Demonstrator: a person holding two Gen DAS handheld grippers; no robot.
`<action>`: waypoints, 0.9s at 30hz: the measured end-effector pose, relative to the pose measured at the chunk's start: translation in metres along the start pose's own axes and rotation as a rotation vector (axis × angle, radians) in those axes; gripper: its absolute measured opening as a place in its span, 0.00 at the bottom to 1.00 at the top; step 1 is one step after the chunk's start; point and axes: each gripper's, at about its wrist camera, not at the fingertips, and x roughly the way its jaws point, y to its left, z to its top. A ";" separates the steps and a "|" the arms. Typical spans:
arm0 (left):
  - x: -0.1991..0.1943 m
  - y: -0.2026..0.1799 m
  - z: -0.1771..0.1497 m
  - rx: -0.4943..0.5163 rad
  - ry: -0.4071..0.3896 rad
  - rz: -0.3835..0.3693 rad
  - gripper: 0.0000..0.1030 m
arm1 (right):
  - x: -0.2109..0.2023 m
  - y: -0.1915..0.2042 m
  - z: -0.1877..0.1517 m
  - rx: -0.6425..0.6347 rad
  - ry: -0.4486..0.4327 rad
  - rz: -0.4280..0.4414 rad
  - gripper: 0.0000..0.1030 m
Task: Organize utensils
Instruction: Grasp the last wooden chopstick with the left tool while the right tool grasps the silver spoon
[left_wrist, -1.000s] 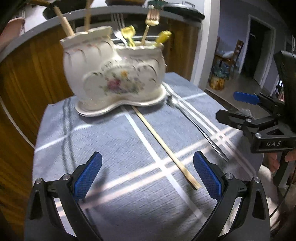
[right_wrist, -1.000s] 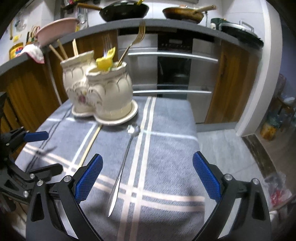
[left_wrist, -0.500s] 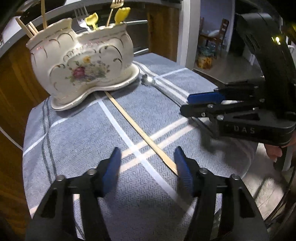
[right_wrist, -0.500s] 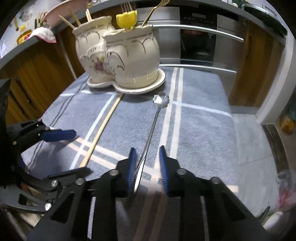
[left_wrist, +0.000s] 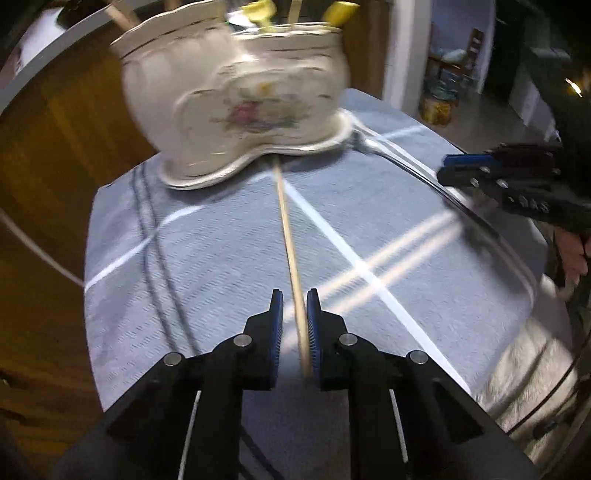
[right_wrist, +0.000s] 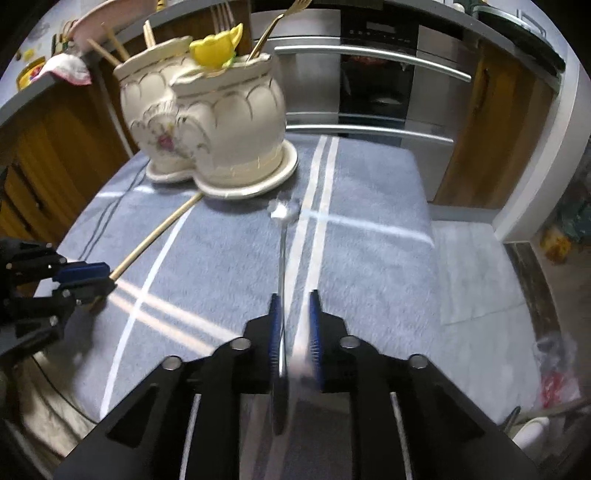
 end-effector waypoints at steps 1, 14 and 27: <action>0.001 0.004 0.004 -0.015 -0.009 -0.006 0.19 | 0.003 0.001 0.005 -0.004 0.004 0.000 0.24; 0.034 0.006 0.044 -0.076 -0.010 -0.005 0.30 | 0.040 0.010 0.030 -0.023 0.065 0.005 0.22; 0.037 0.012 0.048 -0.047 -0.016 -0.013 0.06 | 0.039 0.014 0.029 -0.045 0.034 -0.003 0.04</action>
